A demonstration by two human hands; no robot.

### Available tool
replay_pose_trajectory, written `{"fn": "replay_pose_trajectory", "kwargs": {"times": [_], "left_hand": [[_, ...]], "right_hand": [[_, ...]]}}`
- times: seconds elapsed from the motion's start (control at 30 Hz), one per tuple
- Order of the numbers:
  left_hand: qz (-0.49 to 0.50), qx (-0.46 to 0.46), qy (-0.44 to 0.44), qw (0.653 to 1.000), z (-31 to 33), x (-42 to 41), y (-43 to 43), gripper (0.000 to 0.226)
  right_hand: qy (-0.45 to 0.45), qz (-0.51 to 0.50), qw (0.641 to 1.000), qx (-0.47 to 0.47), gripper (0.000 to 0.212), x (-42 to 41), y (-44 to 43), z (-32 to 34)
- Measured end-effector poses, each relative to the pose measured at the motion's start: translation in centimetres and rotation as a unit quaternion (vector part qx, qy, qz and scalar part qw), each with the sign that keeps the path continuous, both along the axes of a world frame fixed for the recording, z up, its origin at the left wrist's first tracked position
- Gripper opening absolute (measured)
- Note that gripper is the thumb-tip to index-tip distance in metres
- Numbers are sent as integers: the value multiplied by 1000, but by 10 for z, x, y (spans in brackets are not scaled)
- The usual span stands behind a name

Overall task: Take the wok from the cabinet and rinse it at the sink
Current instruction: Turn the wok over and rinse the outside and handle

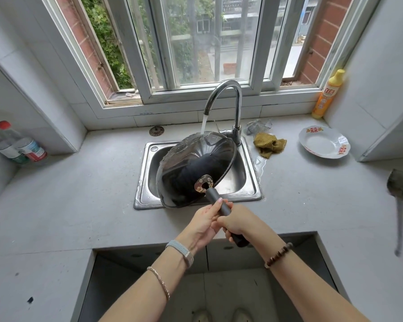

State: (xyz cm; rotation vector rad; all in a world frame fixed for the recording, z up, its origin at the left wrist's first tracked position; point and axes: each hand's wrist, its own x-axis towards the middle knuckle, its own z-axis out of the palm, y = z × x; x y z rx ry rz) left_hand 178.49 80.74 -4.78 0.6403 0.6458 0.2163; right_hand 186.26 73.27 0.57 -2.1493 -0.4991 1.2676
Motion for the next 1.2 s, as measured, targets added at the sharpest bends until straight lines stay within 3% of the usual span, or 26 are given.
{"fn": "replay_pose_trajectory", "kwargs": {"times": [0.2,0.4,0.57,0.7,0.87,1.2], "left_hand": [[36,-53,-34,997,6,-1,6,29],[36,-57,-42,997,7,-3,8,36],[38,-43,-43,997,16,-11,11,32],[43,-51,-41,997,20,-12,13,31],[47,-46,-42,997,23,-13,15,45],[38,-63,-43,996,23,-14,11,30]], "right_hand": [[-74,48,995,-51,40,-4,14,21],[-131,107,981,-92,61,-12,20,32],[-141,121,978,-91,48,-19,29,43],[-178,163,962,-125,75,-23,35,52],[-226,205,941,-147,67,-26,39,66],[-184,179,956,-143,72,-26,32,60]]}}
